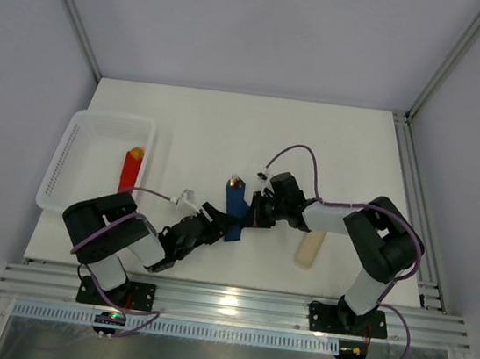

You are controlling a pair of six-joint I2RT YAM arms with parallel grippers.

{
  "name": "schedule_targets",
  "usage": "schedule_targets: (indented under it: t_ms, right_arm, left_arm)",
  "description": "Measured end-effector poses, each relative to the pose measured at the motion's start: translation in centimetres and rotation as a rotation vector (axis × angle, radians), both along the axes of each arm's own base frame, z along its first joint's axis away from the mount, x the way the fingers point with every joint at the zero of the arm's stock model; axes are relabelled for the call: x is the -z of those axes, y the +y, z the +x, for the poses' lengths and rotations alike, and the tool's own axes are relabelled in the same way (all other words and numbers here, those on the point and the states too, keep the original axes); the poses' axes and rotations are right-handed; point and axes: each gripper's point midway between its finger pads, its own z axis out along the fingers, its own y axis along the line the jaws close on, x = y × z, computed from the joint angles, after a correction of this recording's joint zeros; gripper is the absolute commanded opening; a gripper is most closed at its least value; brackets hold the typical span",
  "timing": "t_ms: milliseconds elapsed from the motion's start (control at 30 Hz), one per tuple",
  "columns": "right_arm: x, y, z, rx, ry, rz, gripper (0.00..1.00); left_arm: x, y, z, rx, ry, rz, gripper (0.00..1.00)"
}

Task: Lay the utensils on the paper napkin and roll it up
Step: Pick up the utensils from the center of the board.

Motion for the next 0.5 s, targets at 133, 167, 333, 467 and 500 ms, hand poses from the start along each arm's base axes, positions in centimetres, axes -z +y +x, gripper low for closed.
schedule_targets:
  t_ms: [133, 167, 333, 467, 500]
  right_arm:
    - [0.0, -0.1, 0.2, 0.002, -0.004, -0.017, 0.04]
    - [0.0, -0.2, 0.2, 0.002, -0.006, -0.021, 0.04]
    - [-0.1, -0.3, 0.4, 0.004, -0.013, -0.033, 0.04]
    - [0.0, -0.4, 0.4, 0.007, -0.013, -0.039, 0.04]
    - [0.0, -0.4, 0.5, 0.008, -0.014, -0.040, 0.04]
  left_arm:
    - [0.3, -0.4, 0.1, 0.019, -0.007, 0.023, 0.54]
    - [0.4, -0.5, 0.2, 0.022, -0.010, 0.028, 0.53]
    - [0.8, -0.7, 0.3, 0.033, -0.014, 0.052, 0.39]
    - [1.2, -0.6, 0.2, 0.036, -0.010, 0.071, 0.33]
    - [1.2, -0.5, 0.2, 0.035, -0.008, 0.073, 0.33]
